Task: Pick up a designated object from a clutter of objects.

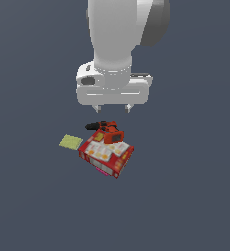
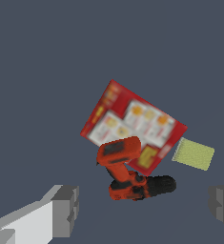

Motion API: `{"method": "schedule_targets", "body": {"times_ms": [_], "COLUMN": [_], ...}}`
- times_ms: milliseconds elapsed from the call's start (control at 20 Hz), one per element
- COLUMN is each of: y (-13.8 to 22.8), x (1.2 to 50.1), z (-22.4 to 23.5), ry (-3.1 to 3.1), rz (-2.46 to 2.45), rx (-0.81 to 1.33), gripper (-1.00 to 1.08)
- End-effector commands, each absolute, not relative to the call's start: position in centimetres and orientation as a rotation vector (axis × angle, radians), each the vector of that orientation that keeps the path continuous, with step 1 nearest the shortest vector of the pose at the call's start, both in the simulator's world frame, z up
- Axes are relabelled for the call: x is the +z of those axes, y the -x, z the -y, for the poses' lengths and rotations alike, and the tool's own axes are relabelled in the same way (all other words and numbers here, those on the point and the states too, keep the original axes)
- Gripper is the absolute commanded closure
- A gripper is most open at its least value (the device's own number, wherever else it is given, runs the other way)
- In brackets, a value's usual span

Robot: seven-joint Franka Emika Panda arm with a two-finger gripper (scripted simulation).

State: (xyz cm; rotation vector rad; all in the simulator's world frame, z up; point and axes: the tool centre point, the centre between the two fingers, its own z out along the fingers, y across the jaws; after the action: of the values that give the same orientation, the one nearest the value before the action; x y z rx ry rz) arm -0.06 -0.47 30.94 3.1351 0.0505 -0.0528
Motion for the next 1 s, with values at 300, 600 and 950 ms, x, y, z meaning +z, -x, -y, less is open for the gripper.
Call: {"method": "schedule_targets", "body": {"times_ms": [300,600,950], "y": [-0.2,-0.5,-0.8], "x": [29.9,28.3,25.7], "z": [1.6,3.1,5.8], "ry": [-3.131,-3.121,-3.095], "rz": [-0.132,-0.253,-0.453], "rx": [-0.052,-0.051,-0.050], "gripper": [-0.92,-0.92,-0.92]}}
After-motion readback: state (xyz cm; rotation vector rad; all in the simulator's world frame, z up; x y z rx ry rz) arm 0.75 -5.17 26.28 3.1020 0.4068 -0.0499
